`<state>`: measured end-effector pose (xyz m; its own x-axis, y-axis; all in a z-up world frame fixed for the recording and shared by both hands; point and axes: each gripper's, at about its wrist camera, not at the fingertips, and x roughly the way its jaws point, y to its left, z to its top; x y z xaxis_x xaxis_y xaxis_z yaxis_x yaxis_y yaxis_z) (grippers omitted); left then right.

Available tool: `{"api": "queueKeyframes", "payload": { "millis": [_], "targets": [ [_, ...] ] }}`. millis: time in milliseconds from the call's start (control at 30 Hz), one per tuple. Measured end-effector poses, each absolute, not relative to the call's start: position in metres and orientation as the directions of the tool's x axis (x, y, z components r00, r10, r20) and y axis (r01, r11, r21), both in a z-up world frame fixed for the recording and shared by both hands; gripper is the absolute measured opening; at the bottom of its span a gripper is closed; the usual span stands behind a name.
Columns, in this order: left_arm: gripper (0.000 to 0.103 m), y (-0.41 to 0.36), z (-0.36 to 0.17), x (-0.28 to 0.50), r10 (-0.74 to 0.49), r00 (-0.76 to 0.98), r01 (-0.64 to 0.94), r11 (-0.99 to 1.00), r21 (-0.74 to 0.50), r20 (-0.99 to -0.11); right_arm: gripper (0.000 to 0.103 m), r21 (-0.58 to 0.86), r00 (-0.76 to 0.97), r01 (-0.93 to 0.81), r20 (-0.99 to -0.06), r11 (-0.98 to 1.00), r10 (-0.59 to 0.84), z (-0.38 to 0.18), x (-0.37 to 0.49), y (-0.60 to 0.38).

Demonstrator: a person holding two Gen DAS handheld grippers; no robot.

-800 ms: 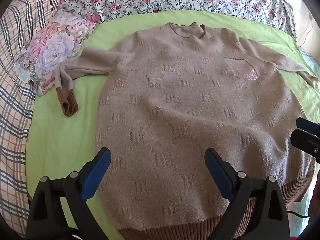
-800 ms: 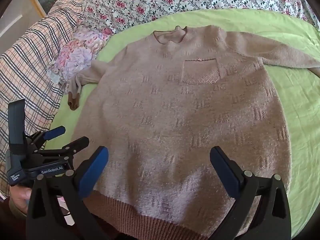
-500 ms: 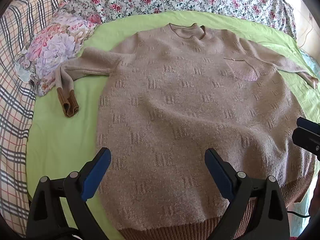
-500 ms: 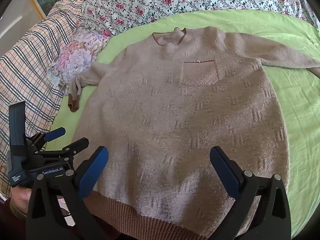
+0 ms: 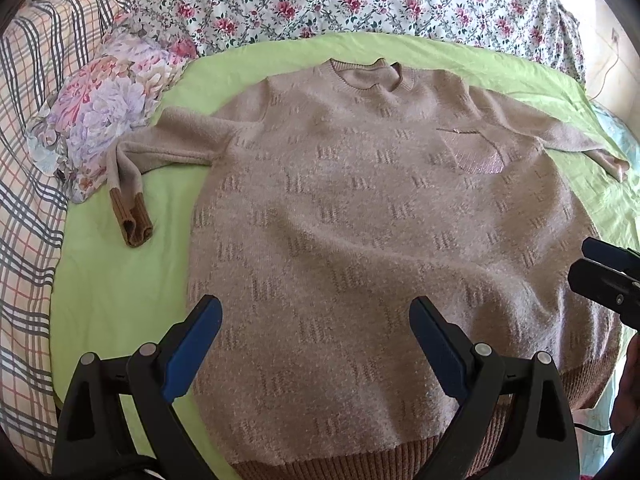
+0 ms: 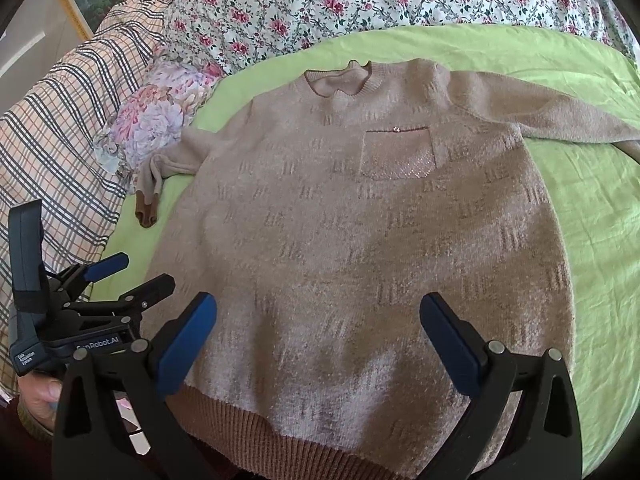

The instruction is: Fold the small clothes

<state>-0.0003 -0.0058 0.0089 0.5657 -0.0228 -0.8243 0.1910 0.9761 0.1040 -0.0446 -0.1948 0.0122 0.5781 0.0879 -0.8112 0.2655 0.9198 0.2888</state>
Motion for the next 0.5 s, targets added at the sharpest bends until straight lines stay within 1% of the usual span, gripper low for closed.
{"api": "queueKeyframes", "payload": {
  "millis": [267,300,500],
  "targets": [
    [0.095,-0.0086,0.011,0.0005,-0.006,0.592,0.189,0.973,0.131,-0.806,0.101,0.287,0.58,0.265,-0.81,0.921,0.086,0.0155,-0.0424,-0.1935],
    [0.095,-0.0104,0.0126,-0.0001,0.012,0.63,0.182,0.97,0.163,-0.776,0.101,0.289,0.584,0.264,-0.807,0.92,0.086,0.0158,-0.0426,-0.1938],
    [0.095,-0.0106,0.0124,0.0036,0.012,0.611,0.188,0.969,0.159,-0.791,0.101,0.304,0.601,0.264,-0.794,0.915,0.09,0.0154,-0.0437,-0.1964]
  ]
}}
